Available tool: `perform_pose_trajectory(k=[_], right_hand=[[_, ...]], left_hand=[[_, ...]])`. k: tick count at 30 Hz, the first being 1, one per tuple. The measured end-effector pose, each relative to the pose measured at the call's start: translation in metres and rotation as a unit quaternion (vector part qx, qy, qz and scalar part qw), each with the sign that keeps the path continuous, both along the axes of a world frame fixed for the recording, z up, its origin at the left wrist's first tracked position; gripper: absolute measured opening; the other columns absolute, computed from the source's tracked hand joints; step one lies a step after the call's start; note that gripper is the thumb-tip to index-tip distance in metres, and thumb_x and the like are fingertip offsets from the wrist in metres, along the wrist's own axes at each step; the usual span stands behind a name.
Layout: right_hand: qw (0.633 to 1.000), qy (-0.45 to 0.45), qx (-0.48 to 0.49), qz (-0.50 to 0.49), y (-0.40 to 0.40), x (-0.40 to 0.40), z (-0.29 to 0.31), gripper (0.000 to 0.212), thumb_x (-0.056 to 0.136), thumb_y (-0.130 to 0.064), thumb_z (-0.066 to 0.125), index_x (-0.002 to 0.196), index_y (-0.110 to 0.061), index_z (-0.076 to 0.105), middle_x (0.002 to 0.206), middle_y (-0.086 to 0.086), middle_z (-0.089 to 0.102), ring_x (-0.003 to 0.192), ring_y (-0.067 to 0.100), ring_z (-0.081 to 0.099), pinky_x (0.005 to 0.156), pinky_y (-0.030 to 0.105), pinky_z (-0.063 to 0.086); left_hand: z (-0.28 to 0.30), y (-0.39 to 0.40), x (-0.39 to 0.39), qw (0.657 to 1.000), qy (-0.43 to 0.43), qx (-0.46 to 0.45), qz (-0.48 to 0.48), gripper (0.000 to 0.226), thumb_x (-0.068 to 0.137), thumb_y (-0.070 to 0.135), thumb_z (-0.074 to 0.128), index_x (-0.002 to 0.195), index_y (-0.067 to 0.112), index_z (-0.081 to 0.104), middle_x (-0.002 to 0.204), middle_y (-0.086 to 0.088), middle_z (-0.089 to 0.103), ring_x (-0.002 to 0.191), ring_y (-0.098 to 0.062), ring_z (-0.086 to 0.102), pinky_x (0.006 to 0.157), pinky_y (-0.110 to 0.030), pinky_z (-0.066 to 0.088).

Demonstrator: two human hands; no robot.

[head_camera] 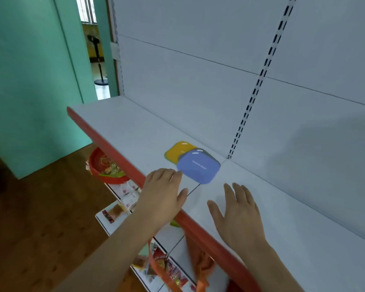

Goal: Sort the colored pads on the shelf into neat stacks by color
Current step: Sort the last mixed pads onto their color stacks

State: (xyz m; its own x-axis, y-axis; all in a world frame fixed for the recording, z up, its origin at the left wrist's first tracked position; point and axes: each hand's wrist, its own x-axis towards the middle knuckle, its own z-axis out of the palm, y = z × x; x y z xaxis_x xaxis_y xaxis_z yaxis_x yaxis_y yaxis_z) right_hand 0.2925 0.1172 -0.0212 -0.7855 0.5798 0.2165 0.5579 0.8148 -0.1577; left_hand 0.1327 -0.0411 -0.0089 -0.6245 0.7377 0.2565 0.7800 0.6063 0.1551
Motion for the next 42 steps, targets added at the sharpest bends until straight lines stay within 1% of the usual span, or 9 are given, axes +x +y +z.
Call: perform_pose_trajectory(k=[6, 17, 20, 23, 26, 32, 34, 37, 42], right_hand=[[0.999, -0.013, 0.006, -0.045, 0.010, -0.037, -0.002, 0.081, 0.094, -0.067, 0.031, 0.144, -0.007, 0.054, 0.150, 0.021, 0.053, 0.144, 0.042, 0.043, 0.111, 0.056, 0.046], [0.995, 0.048, -0.028, -0.087, 0.059, -0.103, -0.007, 0.080, 0.092, -0.067, 0.036, 0.143, -0.008, 0.055, 0.147, 0.017, 0.054, 0.142, 0.040, 0.044, 0.111, 0.055, 0.045], [0.994, 0.043, -0.036, -0.098, 0.064, -0.109, -0.013, 0.079, 0.093, -0.066, 0.038, 0.142, -0.007, 0.056, 0.145, 0.018, 0.055, 0.141, 0.041, 0.045, 0.108, 0.056, 0.047], [0.992, 0.042, -0.032, -0.115, 0.067, -0.114, -0.015, 0.079, 0.092, -0.068, 0.037, 0.141, -0.009, 0.056, 0.146, 0.015, 0.055, 0.141, 0.040, 0.045, 0.108, 0.055, 0.047], [0.988, 0.043, -0.036, -0.145, 0.066, -0.118, -0.011, 0.079, 0.092, -0.069, 0.036, 0.142, -0.011, 0.056, 0.145, 0.012, 0.055, 0.141, 0.036, 0.045, 0.108, 0.052, 0.047], [0.979, 0.039, -0.041, -0.196, 0.047, -0.114, -0.008, 0.072, 0.094, -0.063, 0.037, 0.139, -0.011, 0.060, 0.136, 0.011, 0.061, 0.132, 0.035, 0.052, 0.104, 0.048, 0.051], [0.975, 0.049, -0.044, -0.210, 0.041, -0.113, -0.008, 0.067, 0.096, -0.057, 0.038, 0.136, -0.010, 0.062, 0.131, 0.011, 0.064, 0.126, 0.035, 0.055, 0.101, 0.047, 0.053], [0.972, 0.062, -0.024, -0.227, 0.036, -0.113, -0.012, 0.051, 0.097, -0.038, 0.048, 0.133, -0.006, 0.064, 0.127, 0.015, 0.067, 0.121, 0.039, 0.060, 0.101, 0.047, 0.053], [0.968, 0.014, -0.107, -0.225, 0.039, -0.136, -0.004, 0.059, 0.094, -0.028, 0.065, 0.150, -0.011, 0.051, 0.148, 0.010, 0.055, 0.140, 0.033, 0.045, 0.118, 0.040, 0.036]], left_hand=[[-0.007, 0.038, -0.056, 0.999, -0.018, -0.025, -0.028, 0.063, 0.092, 0.052, 0.036, 0.132, 0.012, 0.064, 0.120, -0.008, 0.069, 0.111, -0.035, 0.063, 0.091, -0.045, 0.053], [0.000, 0.114, -0.127, 0.988, -0.137, -0.071, -0.019, 0.051, 0.097, 0.056, 0.061, 0.132, 0.020, 0.058, 0.133, -0.006, 0.061, 0.120, -0.031, 0.061, 0.092, -0.035, 0.047], [0.005, 0.117, -0.135, 0.973, -0.225, -0.038, -0.043, 0.019, 0.093, 0.048, 0.069, 0.104, 0.036, 0.060, 0.106, 0.004, 0.060, 0.112, -0.029, 0.068, 0.080, -0.027, 0.041], [0.009, 0.125, -0.145, 0.963, -0.255, -0.059, -0.057, 0.028, 0.088, 0.047, 0.073, 0.113, 0.035, 0.066, 0.098, 0.009, 0.061, 0.106, -0.029, 0.071, 0.079, -0.029, 0.046], [0.002, 0.134, -0.150, 0.966, -0.239, -0.024, -0.099, 0.016, 0.088, 0.035, 0.069, 0.092, 0.024, 0.058, 0.086, 0.006, 0.060, 0.091, -0.028, 0.068, 0.069, -0.030, 0.050], [0.001, 0.158, -0.160, 0.923, -0.360, 0.027, -0.136, 0.074, 0.087, 0.029, 0.067, 0.153, 0.026, 0.034, 0.094, 0.003, 0.073, 0.091, -0.019, 0.067, 0.072, -0.030, 0.049], [0.005, 0.165, -0.168, 0.922, -0.351, -0.017, -0.162, 0.043, 0.090, 0.028, 0.066, 0.132, 0.022, 0.058, 0.109, 0.001, 0.073, 0.095, -0.020, 0.063, 0.073, -0.028, 0.042], [0.008, 0.154, -0.181, 0.914, -0.332, -0.053, -0.227, 0.013, 0.087, 0.022, 0.067, 0.099, 0.018, 0.066, 0.098, 0.000, 0.071, 0.091, -0.025, 0.063, 0.069, -0.031, 0.041], [0.013, 0.117, -0.228, 0.915, -0.363, -0.025, -0.173, 0.014, 0.089, 0.023, 0.066, 0.098, 0.014, 0.060, 0.087, 0.001, 0.064, 0.083, -0.025, 0.062, 0.064, -0.033, 0.041]])
